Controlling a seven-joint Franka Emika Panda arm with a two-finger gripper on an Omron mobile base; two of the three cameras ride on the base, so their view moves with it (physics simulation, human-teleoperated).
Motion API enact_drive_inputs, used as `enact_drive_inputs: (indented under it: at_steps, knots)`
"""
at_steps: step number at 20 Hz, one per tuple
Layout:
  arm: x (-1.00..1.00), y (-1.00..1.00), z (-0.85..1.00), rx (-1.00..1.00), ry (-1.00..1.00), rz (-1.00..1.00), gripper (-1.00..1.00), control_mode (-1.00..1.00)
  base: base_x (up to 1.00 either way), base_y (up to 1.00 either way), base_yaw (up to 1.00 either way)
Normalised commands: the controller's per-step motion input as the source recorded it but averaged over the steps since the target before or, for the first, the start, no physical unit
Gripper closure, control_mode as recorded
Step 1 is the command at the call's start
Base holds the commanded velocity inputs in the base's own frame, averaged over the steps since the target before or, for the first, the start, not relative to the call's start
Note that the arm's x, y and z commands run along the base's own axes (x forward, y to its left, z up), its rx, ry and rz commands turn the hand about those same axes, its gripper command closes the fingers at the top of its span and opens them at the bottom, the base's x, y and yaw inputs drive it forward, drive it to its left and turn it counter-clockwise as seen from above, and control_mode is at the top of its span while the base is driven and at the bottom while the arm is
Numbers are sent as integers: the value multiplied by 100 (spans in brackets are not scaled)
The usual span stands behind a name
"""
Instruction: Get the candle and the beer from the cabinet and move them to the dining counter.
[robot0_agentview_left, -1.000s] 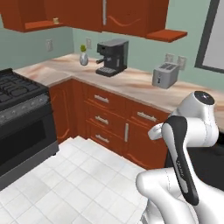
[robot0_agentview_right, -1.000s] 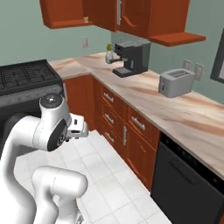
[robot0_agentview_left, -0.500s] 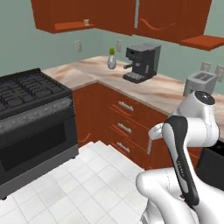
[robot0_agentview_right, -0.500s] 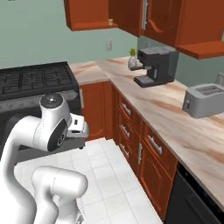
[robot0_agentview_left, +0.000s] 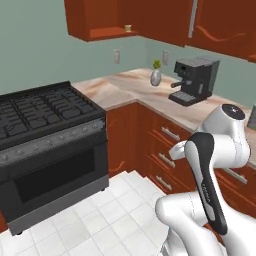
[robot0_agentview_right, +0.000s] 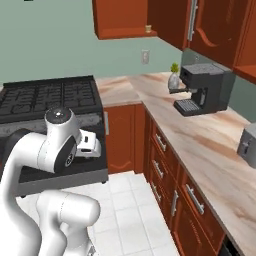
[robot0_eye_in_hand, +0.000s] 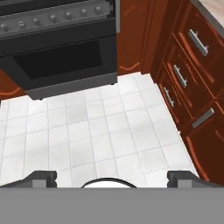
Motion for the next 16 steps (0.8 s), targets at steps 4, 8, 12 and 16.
enact_drive_inputs:
  at_steps: [4,8,12,16]
  knots:
    - [0,0,0,0,0,0,-100,100,80,-6,24]
    - [0,0,0,0,0,0,-100,100,79,0,22]
    - [0,0,0,0,0,0,-100,100,81,2,25]
    - [0,0,0,0,0,0,-100,100,82,-4,21]
